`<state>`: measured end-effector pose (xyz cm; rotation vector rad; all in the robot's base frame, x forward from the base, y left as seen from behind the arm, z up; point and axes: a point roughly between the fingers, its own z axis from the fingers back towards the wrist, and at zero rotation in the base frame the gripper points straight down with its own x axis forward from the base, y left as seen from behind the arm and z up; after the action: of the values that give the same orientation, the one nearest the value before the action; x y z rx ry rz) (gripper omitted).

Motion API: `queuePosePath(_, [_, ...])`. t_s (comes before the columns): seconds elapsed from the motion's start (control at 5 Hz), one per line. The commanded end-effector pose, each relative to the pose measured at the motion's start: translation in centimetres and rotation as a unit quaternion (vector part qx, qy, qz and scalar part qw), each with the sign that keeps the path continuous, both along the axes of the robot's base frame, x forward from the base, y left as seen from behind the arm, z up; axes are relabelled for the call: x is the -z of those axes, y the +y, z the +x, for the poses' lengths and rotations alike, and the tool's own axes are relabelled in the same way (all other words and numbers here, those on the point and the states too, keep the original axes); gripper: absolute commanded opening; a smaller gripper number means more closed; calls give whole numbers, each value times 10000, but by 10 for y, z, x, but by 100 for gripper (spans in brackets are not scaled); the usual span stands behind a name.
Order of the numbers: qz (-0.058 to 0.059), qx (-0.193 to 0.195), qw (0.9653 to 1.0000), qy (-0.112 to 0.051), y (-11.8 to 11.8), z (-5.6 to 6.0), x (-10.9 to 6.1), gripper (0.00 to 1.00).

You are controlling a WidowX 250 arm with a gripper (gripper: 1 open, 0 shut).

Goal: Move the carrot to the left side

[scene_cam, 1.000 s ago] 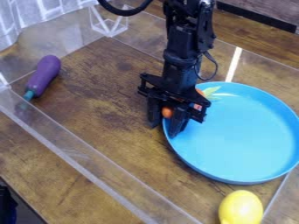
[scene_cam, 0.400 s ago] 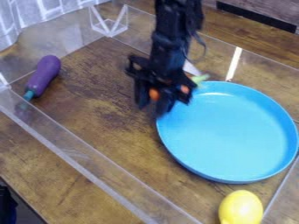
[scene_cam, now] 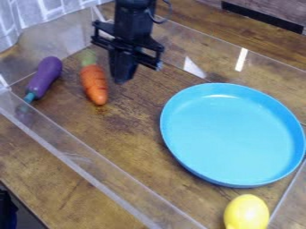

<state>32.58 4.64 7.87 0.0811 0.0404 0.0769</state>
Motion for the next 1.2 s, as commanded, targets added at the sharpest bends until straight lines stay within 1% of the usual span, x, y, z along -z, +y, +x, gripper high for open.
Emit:
queuePosePath(0.0, [92, -49, 9998, -172, 16, 4, -4, 0])
queuePosePath(0.2, [128, -74, 9998, -97, 24, 8, 7, 0])
queuePosePath(0.4, [173, 7, 9998, -70, 22, 8, 19, 0])
queuePosePath(0.6, [197, 44, 9998, -30, 22, 9, 29, 0])
queuePosePath(0.8, [226, 101, 9997, 21, 22, 10, 42, 0])
queuePosePath(1.0, [261, 160, 9995, 71, 21, 12, 46, 0])
